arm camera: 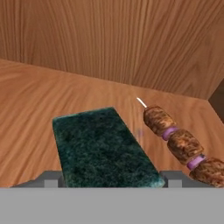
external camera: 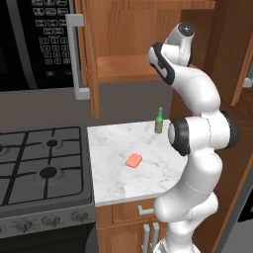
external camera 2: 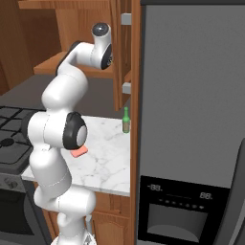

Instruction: Pick the bar soap and sponge from the cabinet and place them on the counter.

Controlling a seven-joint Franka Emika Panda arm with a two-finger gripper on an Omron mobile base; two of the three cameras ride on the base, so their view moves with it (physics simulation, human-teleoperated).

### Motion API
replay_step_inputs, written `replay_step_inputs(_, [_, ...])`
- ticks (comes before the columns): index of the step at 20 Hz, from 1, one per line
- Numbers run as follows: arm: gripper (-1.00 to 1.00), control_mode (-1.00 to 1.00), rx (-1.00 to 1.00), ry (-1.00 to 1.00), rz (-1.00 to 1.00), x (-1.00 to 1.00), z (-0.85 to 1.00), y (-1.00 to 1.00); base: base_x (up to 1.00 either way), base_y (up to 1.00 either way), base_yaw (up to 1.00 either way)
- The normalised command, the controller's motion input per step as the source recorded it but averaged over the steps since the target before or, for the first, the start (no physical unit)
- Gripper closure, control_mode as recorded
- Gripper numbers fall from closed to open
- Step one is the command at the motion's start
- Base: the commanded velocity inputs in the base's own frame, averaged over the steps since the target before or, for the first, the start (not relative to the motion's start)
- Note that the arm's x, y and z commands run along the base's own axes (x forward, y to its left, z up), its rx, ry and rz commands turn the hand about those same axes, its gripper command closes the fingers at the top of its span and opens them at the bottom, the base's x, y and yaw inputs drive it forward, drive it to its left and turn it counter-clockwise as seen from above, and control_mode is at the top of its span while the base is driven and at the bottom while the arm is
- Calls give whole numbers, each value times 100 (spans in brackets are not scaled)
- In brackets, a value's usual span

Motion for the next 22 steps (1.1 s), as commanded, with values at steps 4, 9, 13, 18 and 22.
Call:
replay_step_inputs(4, [100, -100, 2, 0, 0, 0, 0, -8, 0, 0, 0])
replay_step_inputs(9, [100, -100, 6, -1, 0, -31, 0, -1, 0, 0, 0])
replay_step_inputs(13, [100, -100, 7, -5, 0, -71, 0, 0, 0, 0, 0])
replay_step_inputs(18, [100, -100, 5, -4, 0, -77, 0, 4, 0, 0, 0])
replay_step_inputs(22, [100, -100, 4, -5, 0, -75, 0, 13, 0, 0, 0])
